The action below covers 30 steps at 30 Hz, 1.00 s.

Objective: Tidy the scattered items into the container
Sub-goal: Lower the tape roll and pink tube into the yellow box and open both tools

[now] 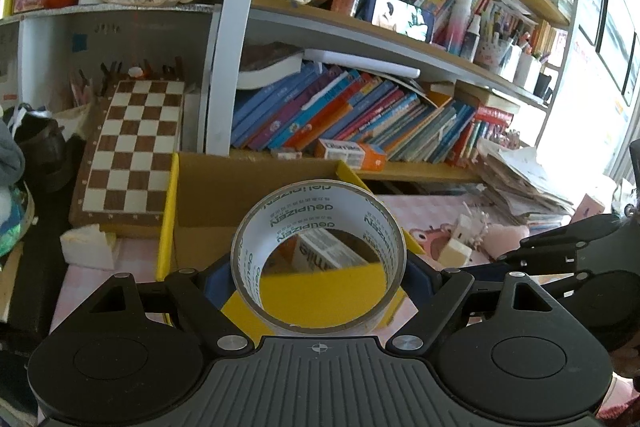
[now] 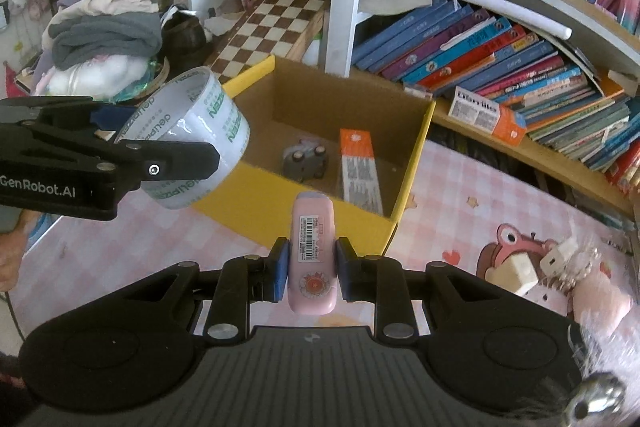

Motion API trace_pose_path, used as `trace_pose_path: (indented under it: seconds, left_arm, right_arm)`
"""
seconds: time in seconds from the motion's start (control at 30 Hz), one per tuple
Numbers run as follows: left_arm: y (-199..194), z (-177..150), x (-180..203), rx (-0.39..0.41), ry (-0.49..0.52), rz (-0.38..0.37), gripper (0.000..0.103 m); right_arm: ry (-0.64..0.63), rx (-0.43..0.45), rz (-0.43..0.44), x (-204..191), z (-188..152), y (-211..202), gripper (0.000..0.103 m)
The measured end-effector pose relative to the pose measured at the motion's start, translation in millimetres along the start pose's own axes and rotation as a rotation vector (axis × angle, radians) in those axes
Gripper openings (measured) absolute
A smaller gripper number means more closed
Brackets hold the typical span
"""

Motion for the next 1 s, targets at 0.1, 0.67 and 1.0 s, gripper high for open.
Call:
trace_pose_path:
  seconds: [0.1,0.67,1.0]
  left_arm:
    - [6,7,-5,0.006,0.008,0.004,0.085]
    - [65,31,-38,-0.003,-0.020,0.048,0.085]
    - [99,28,-48,-0.064,0.038,0.093,0.085]
  right_arm:
    - [-0.003,0.015,-0.005,4,11,4,0.023]
    - [-0.026,0.014,0.014,20,59,56,0.023]
    - [-0.022,-0.047,0.049,24,64,97,0.023]
Point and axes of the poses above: each gripper's, at about its wrist camera, not at the fingertips, and y roughly the way its jaws point, x to its right, z to its top, the point moved 2 cm from there along y, roughly the way its jaws point, and after that the axes turned 1 degree about y, right-handed, at the moved point
